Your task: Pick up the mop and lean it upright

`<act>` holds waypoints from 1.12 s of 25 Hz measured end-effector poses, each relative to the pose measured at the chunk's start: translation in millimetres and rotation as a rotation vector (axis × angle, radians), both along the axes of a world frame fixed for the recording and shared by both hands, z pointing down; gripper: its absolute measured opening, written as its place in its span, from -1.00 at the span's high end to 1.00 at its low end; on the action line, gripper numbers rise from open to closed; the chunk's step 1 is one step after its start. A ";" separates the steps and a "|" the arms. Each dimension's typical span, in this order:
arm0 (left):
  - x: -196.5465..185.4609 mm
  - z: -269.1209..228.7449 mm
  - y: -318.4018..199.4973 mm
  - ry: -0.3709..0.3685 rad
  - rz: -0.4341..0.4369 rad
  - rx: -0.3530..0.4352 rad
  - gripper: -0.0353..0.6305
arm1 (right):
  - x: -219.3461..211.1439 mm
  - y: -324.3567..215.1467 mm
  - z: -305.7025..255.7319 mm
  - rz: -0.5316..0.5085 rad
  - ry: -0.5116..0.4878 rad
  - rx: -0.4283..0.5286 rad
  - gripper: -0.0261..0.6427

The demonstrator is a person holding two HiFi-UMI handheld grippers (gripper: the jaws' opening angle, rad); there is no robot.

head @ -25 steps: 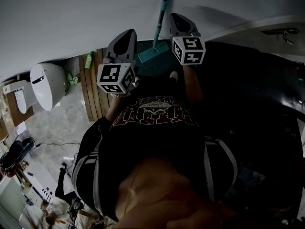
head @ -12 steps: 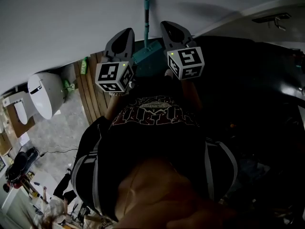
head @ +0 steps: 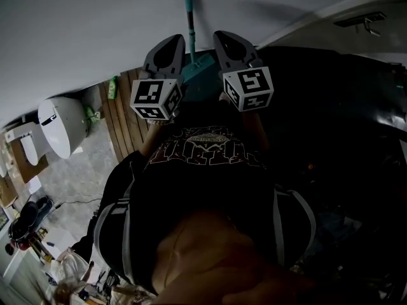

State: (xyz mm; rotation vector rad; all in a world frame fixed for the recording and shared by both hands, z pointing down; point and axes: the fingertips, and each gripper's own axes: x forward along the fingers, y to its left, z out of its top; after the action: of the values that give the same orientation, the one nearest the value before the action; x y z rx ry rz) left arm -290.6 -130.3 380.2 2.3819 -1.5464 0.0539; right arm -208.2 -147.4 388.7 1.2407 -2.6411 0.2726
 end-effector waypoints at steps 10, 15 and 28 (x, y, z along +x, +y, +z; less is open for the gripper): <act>11.6 -0.7 4.5 -0.005 -0.004 0.007 0.76 | 3.8 7.8 -2.9 -0.022 -0.018 0.009 0.87; 10.0 -3.1 9.3 -0.011 -0.011 0.014 0.76 | -0.3 11.2 -3.0 -0.033 -0.029 0.007 0.87; 11.4 -2.4 8.2 -0.020 -0.024 0.016 0.76 | 2.4 7.1 -1.3 -0.050 -0.032 -0.002 0.87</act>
State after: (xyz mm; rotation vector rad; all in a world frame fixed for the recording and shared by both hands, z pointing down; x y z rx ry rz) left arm -279.2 -122.0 377.8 2.3819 -1.5902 0.0605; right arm -205.9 -140.3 387.5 1.1771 -2.6941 0.2883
